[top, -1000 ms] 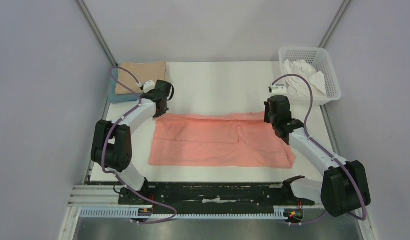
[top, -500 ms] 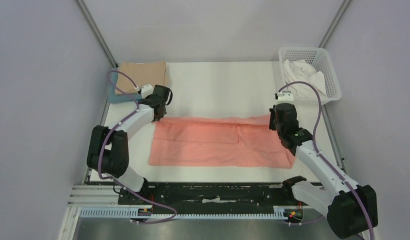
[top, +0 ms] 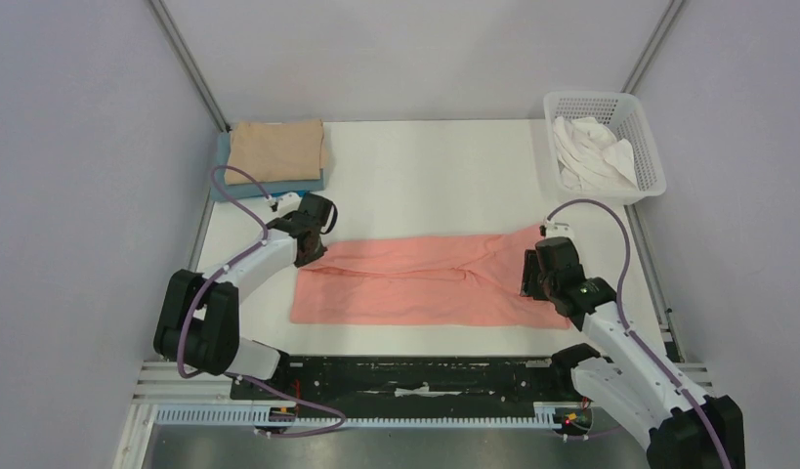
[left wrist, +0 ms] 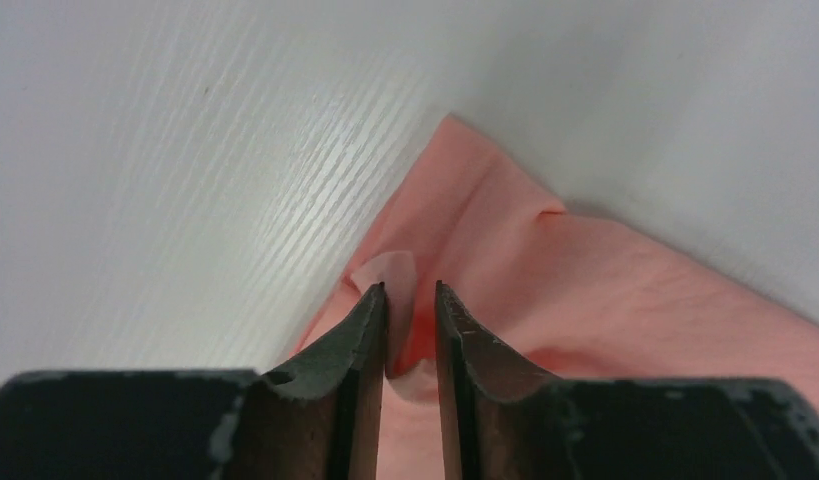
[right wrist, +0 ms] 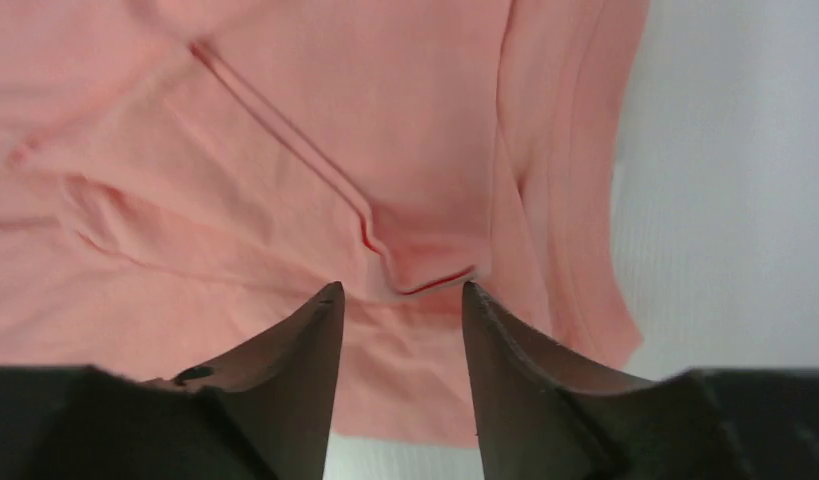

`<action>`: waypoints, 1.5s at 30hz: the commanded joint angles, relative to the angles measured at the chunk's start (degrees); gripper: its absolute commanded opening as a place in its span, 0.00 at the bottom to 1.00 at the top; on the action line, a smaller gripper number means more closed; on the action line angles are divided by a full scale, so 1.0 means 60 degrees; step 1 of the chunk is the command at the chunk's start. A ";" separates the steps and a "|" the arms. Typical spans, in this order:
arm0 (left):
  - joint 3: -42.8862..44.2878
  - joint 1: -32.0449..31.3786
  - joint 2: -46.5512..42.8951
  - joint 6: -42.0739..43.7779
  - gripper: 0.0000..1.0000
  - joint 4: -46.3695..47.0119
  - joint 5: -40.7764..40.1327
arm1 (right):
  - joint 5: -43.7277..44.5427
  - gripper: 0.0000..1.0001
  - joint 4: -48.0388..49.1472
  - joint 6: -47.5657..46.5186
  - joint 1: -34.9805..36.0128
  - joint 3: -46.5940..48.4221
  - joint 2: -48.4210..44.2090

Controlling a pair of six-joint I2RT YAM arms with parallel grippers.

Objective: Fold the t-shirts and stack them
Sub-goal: Fold the other side of the tshirt into a rectangle

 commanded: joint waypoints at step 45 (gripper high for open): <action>-0.0506 0.0419 0.0321 0.0101 0.84 0.0654 0.2574 | -0.6417 0.98 0.3002 -0.1828 0.0197 -0.1546 0.0115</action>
